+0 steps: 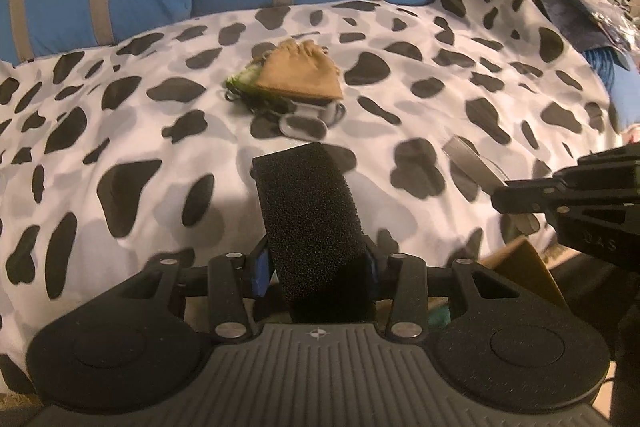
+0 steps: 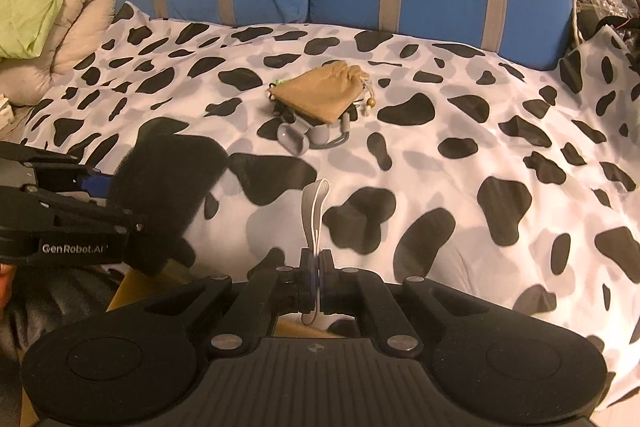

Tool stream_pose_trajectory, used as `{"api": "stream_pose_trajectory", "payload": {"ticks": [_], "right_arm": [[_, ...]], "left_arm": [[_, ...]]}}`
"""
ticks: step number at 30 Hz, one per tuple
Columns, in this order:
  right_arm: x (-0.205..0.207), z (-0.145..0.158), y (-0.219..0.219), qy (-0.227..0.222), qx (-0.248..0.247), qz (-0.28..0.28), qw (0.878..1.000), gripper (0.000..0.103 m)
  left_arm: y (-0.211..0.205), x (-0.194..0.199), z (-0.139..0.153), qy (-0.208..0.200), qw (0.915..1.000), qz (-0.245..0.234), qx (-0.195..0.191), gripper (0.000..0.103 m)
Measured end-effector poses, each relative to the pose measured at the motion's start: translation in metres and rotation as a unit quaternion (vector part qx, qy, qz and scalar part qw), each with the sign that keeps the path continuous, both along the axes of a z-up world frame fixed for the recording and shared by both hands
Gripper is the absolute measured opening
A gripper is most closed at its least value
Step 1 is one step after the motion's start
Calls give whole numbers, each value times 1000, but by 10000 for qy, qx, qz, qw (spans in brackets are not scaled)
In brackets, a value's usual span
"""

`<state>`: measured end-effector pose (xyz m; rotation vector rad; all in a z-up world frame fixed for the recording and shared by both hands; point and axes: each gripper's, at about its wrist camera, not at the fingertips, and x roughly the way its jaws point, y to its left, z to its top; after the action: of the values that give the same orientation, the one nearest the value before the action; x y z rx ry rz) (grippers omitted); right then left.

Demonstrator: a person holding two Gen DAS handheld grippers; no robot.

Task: Organize soft objects
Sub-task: 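Carry the strap and white cord to the box and lower them in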

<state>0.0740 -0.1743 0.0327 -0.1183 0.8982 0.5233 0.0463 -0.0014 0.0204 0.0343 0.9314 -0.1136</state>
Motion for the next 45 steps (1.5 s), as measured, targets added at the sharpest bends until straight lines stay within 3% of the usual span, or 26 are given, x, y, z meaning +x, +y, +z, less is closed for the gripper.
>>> {"api": "stream_pose_trajectory", "payload": {"ticks": [20, 27, 32, 34, 36, 37, 39, 41, 45], "right_arm": [[-48, -9, 7, 704, -186, 222, 9971, 4], [-54, -16, 13, 941, -315, 367, 9944, 4], [-55, -21, 19, 1162, -274, 582, 9911, 5], [-56, -23, 22, 1200, -359, 656, 9900, 21], [-56, -25, 24, 1209, -448, 635, 9896, 76], [-56, -24, 23, 1191, -453, 620, 9899, 85], [-55, -22, 23, 1120, -416, 601, 9910, 96], [-54, -21, 21, 1102, -432, 542, 9915, 101], [-50, -24, 20, 1130, -551, 429, 9911, 103]], "left_arm": [[-9, -57, -1, 701, 9955, -89, -625, 43], [-12, -61, -13, 1173, 9916, -93, -537, 44], [-9, -58, -15, 1274, 9907, -6, -486, 48], [-6, -56, -16, 1321, 9900, 97, -492, 48], [-3, -55, -15, 1331, 9895, 233, -508, 48], [0, -54, -16, 1336, 9891, 306, -530, 49], [3, -52, -15, 1342, 9884, 437, -561, 51], [5, -51, -15, 1339, 9881, 510, -561, 56], [5, -50, -12, 1268, 9890, 517, -565, 58]]}}
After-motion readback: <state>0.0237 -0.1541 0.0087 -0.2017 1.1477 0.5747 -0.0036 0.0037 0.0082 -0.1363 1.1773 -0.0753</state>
